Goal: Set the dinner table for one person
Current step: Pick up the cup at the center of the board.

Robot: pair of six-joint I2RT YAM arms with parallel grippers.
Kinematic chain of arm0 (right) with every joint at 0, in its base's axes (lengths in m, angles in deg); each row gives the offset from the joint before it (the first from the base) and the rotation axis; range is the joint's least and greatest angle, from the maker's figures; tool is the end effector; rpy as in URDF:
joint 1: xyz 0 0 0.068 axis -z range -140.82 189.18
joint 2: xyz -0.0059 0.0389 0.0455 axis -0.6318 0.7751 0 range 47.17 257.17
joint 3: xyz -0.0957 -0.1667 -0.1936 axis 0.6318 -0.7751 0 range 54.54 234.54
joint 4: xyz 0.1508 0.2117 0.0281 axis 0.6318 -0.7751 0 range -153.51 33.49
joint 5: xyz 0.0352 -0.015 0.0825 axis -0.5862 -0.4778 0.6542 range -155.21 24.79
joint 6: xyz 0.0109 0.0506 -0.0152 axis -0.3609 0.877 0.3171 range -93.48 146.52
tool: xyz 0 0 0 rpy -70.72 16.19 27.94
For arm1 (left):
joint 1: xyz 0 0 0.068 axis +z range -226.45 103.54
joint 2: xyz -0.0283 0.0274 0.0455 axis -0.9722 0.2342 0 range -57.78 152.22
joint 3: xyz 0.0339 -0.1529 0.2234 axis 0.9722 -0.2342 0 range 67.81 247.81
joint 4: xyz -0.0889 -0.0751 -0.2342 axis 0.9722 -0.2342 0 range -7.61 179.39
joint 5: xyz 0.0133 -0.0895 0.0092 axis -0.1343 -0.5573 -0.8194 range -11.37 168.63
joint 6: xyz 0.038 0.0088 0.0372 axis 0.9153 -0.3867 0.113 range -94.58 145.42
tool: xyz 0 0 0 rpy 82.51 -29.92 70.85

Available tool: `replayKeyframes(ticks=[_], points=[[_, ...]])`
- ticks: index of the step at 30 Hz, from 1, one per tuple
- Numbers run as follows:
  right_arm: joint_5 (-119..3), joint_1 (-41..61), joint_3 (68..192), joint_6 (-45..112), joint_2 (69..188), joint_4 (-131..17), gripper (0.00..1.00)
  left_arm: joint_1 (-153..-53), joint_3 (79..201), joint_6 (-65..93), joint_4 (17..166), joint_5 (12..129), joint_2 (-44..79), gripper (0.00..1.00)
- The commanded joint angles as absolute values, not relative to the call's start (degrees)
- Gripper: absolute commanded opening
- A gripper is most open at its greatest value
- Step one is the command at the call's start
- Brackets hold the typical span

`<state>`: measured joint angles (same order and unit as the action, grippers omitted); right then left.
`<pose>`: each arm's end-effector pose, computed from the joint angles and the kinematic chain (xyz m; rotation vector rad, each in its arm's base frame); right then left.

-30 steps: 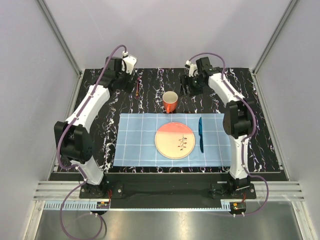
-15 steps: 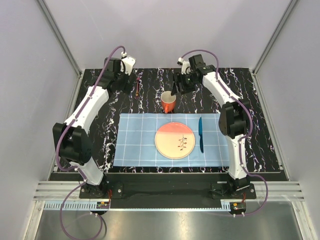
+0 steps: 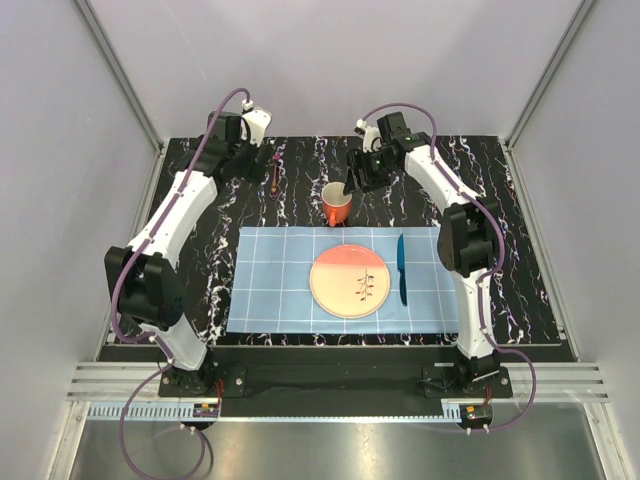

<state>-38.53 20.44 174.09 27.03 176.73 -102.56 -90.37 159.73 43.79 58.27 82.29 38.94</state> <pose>0.4673 0.1755 0.2457 -0.5846 2.4817 0.7243 0.3781 -0.0912 0.3508 0.5766 2.1216 0.1138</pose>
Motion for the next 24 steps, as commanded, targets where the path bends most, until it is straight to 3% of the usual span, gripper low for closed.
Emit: replayKeyframes(ticks=[1,18,24], points=[[-37.5,19.7,174.0,26.7,177.1,-101.8,0.74,-90.2,162.9,43.3,59.9,81.9,38.5,0.90],[-36.6,16.7,176.4,27.0,181.4,-101.2,0.70,-90.2,163.5,43.1,59.4,81.8,38.1,0.90],[-36.1,16.1,175.8,26.8,181.2,-101.1,0.53,-90.2,163.5,43.2,59.4,82.2,37.7,0.90]])
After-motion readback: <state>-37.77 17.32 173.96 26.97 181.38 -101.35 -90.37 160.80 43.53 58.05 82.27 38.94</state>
